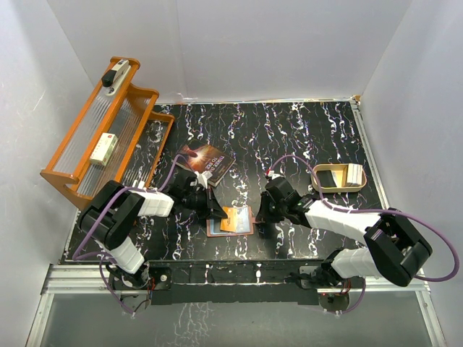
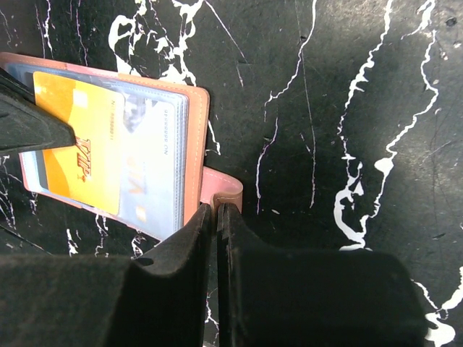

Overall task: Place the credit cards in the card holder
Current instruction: Insert the credit card into the card holder, then close the card holder at the center of the board.

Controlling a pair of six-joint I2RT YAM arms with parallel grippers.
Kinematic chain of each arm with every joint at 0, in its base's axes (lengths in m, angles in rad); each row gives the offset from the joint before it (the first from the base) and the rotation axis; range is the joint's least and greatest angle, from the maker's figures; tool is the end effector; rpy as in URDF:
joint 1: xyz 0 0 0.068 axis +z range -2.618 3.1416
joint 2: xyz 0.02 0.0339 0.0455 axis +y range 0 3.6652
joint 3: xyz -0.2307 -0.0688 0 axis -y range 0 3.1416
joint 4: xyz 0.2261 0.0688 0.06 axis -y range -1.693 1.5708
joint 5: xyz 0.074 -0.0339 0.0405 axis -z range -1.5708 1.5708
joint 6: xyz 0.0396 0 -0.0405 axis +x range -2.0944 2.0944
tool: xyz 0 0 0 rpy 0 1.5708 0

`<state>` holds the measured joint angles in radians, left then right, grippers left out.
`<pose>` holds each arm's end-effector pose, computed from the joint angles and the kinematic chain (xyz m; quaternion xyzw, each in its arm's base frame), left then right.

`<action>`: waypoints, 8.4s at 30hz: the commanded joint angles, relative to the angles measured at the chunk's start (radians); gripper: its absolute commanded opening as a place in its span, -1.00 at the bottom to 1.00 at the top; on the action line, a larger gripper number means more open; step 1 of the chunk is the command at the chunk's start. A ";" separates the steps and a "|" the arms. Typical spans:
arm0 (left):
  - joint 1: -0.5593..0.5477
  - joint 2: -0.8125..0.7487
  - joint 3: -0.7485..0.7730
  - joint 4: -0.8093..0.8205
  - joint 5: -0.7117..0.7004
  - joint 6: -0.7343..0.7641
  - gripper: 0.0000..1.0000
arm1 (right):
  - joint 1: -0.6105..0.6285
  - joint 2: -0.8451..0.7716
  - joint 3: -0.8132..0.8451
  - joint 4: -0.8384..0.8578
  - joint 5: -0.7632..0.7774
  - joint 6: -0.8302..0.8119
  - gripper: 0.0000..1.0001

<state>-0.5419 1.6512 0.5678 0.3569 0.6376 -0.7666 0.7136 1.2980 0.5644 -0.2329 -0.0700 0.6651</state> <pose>0.2248 -0.1628 0.1015 0.0305 0.8752 -0.4637 0.1347 0.1724 0.1529 0.1354 -0.0335 0.9536 0.2149 0.2082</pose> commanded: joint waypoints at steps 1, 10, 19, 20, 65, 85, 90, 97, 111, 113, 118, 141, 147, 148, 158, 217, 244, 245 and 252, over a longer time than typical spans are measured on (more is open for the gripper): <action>-0.015 -0.002 -0.085 0.081 -0.118 -0.077 -1.00 | 0.015 -0.016 -0.018 0.040 -0.003 0.056 -1.00; -0.035 -0.023 -0.121 0.170 -0.154 -0.164 -1.00 | 0.015 -0.037 -0.041 0.042 0.013 0.074 -1.00; -0.081 -0.005 -0.138 0.241 -0.168 -0.242 -0.92 | 0.016 -0.068 -0.037 0.026 0.022 0.078 -1.00; -0.081 -0.018 -0.132 0.215 -0.176 -0.235 -0.74 | 0.017 -0.073 -0.038 0.022 0.026 0.078 -1.00; -0.082 -0.192 0.051 -0.309 -0.294 -0.075 0.24 | 0.019 -0.120 -0.062 0.087 0.012 0.074 -1.00; -0.112 -0.144 -0.020 -0.081 -0.190 -0.229 0.20 | 0.018 -0.126 -0.053 0.103 0.013 0.069 -1.00; -0.133 -0.163 0.029 -0.102 -0.211 -0.232 0.18 | 0.019 -0.128 -0.036 0.088 0.031 0.063 -1.00; -0.133 -0.264 0.067 -0.322 -0.335 -0.151 0.22 | 0.020 -0.156 -0.041 0.073 0.054 0.057 -1.00; -0.135 -0.158 0.038 -0.153 -0.221 -0.187 0.20 | 0.019 -0.120 -0.050 0.130 0.007 0.067 -1.00; -0.135 -0.140 0.049 -0.136 -0.202 -0.179 0.20 | 0.020 -0.115 -0.046 0.130 0.000 0.060 -1.00; -0.149 -0.100 0.066 -0.072 -0.147 -0.197 0.14 | 0.021 -0.119 -0.061 0.141 0.023 0.048 -1.00; -0.196 -0.078 0.158 -0.197 -0.173 -0.090 0.19 | 0.021 -0.083 -0.036 0.129 0.067 0.007 -1.00; -0.195 -0.182 0.197 -0.425 -0.339 -0.060 0.34 | 0.021 -0.116 -0.025 0.080 0.101 0.002 -1.00; -0.194 -0.198 0.202 -0.462 -0.367 -0.054 0.36 | 0.021 -0.119 -0.027 0.078 0.100 0.002 -1.00; -0.170 -0.278 0.181 -0.647 -0.523 -0.026 0.60 | 0.021 -0.139 -0.065 0.107 0.081 0.000 -1.00; -0.182 -0.054 0.206 -0.156 -0.034 -0.138 0.14 | 0.064 -0.104 -0.112 0.207 0.112 0.041 -1.00; -0.184 0.103 0.260 -0.357 -0.131 -0.039 -0.64 | 0.064 -0.153 -0.038 0.161 0.065 0.043 -0.97; -0.185 0.099 0.261 -0.360 -0.133 -0.038 -0.64 | 0.064 -0.141 -0.030 0.166 0.059 0.039 -0.96; -0.185 0.055 0.252 -0.357 -0.124 -0.074 -0.63 | 0.066 -0.057 0.005 0.186 0.030 0.030 -0.95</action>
<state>-0.7219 1.7340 0.8307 0.0658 0.5377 -0.8318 0.7769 1.2095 0.5167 -0.1230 -0.0139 0.7078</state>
